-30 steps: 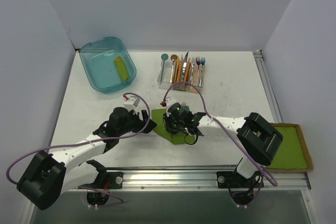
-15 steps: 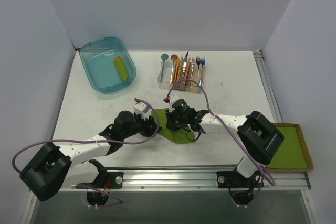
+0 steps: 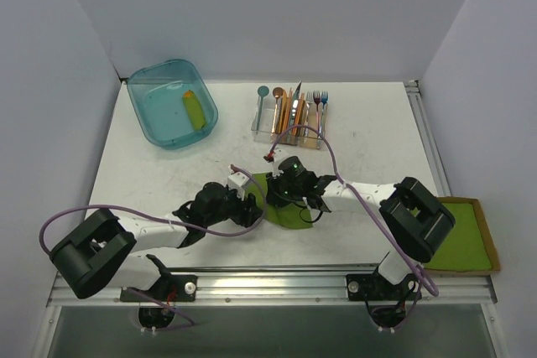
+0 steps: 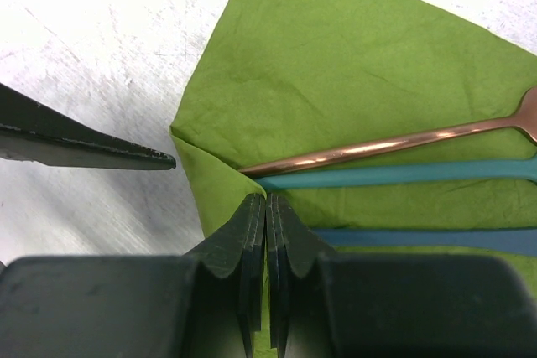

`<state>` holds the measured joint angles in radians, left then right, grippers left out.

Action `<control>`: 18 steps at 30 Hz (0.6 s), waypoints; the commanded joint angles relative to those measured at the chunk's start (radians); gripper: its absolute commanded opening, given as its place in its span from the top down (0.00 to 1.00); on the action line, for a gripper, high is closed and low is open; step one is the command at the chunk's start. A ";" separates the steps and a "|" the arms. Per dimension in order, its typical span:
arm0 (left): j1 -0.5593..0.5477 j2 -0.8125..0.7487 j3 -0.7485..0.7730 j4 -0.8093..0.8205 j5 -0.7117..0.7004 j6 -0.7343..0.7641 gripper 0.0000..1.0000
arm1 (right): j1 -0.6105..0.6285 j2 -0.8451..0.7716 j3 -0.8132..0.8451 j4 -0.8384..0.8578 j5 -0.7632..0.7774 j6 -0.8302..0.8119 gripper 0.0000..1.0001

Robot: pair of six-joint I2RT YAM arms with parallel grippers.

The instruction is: Place the utensils on the paper napkin and roll it up

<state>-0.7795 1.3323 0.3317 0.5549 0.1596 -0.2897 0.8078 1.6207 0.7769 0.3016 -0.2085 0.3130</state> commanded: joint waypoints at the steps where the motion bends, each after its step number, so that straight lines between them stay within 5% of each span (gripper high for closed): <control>1: -0.018 0.021 0.050 0.079 -0.023 0.027 0.39 | -0.009 -0.005 -0.005 0.028 -0.020 -0.008 1.00; 18: -0.087 0.094 0.130 -0.023 -0.134 0.090 0.38 | -0.025 -0.028 -0.061 0.068 -0.028 0.017 1.00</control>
<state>-0.8562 1.4128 0.4290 0.5388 0.0532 -0.2260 0.7918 1.6211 0.7242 0.3454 -0.2260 0.3210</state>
